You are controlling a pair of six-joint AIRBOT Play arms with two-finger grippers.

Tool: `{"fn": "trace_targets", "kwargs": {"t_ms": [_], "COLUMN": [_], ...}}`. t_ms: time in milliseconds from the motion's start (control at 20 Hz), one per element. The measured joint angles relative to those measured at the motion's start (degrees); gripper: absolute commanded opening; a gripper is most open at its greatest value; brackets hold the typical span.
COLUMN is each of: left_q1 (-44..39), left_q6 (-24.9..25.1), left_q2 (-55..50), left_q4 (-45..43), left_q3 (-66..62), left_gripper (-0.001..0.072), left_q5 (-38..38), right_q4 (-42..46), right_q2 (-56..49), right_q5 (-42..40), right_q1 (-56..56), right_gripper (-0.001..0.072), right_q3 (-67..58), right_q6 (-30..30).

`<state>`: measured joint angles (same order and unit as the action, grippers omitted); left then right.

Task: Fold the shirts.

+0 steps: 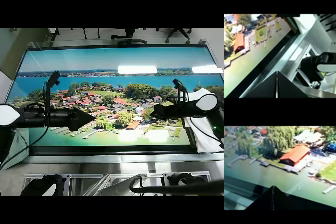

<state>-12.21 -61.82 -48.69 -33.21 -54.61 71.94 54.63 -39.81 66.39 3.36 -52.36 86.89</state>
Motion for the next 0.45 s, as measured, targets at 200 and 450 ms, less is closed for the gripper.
{"fn": "trace_targets", "kwargs": {"t_ms": [200,450], "left_q1": [-1.14,-1.44], "left_q6": [0.02,0.09], "left_q2": [4.24,8.24], "left_q4": [-1.07,-1.55], "left_q3": [5.33,8.48], "left_gripper": [0.0013,0.0013], "left_q5": [-4.26,-7.58], "right_q4": [0.15,0.07], "right_q2": [0.35,0.35], "right_q5": [-0.98,-1.22], "right_q1": [2.4,2.99], "right_gripper": [0.002,0.002], "right_q3": [1.55,2.01], "right_q6": [-0.02,0.0]}}
